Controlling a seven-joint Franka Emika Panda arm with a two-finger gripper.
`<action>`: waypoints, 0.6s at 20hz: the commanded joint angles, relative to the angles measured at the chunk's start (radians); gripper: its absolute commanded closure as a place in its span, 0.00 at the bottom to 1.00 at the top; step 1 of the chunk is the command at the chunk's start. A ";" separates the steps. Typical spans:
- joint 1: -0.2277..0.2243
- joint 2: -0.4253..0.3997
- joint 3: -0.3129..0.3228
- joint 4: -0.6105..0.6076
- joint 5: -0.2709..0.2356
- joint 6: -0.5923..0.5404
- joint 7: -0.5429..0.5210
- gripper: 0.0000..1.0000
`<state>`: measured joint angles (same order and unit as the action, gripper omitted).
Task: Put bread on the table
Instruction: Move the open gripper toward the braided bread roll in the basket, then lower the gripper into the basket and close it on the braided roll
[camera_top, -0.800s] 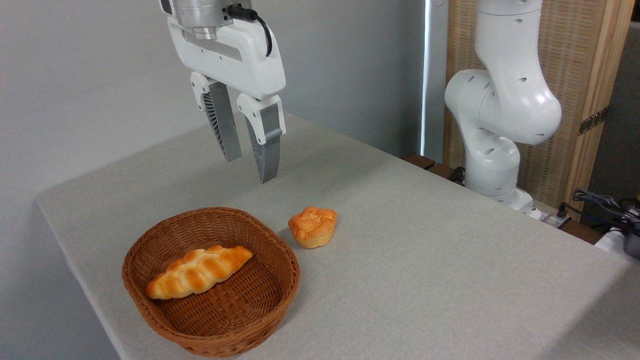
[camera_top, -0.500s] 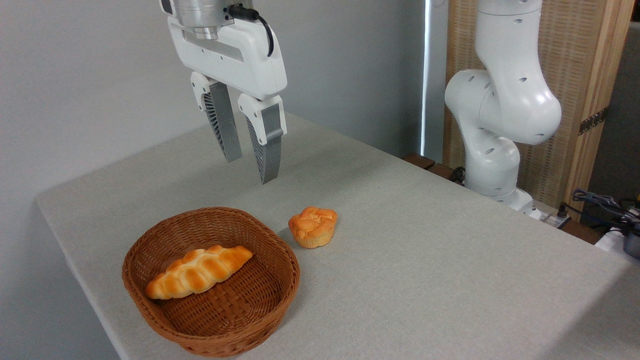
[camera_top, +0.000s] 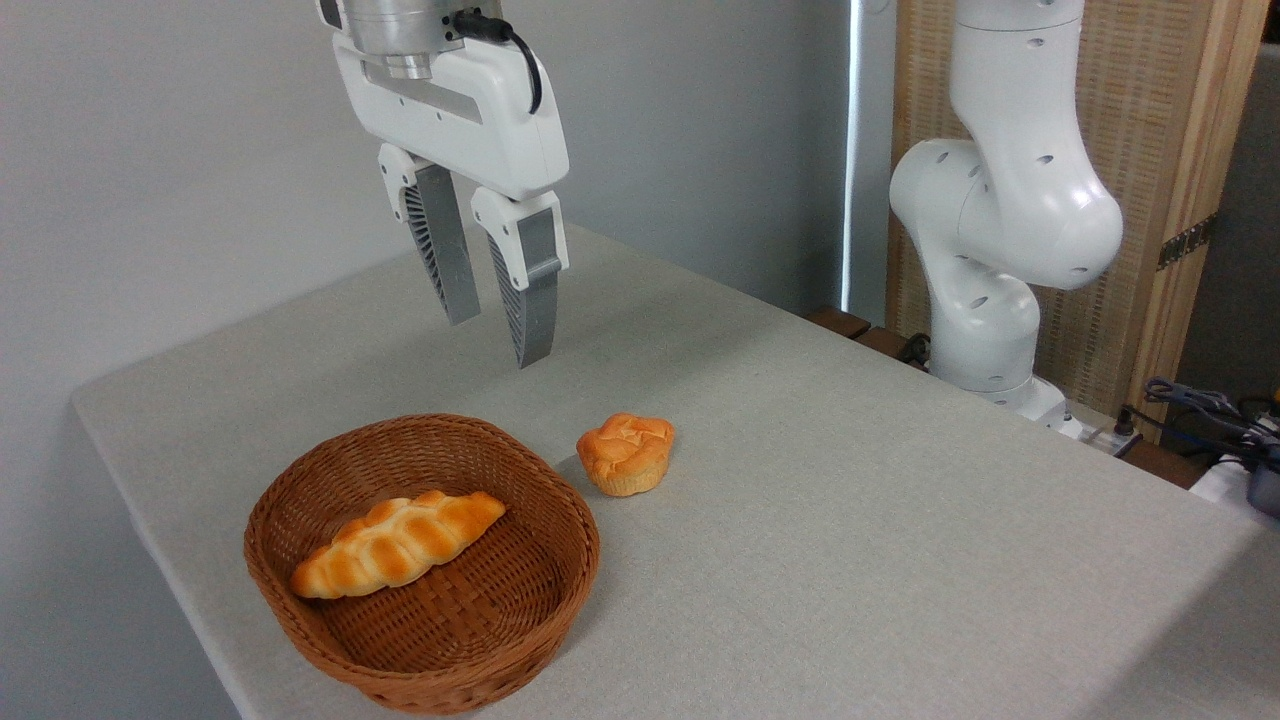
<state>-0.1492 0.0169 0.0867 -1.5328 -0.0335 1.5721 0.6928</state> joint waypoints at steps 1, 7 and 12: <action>-0.003 0.009 0.005 -0.001 -0.016 0.045 -0.012 0.00; -0.003 -0.003 0.008 -0.094 -0.017 0.175 -0.012 0.00; -0.003 -0.015 -0.001 -0.219 -0.020 0.328 -0.021 0.00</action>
<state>-0.1492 0.0279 0.0864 -1.6649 -0.0352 1.8066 0.6928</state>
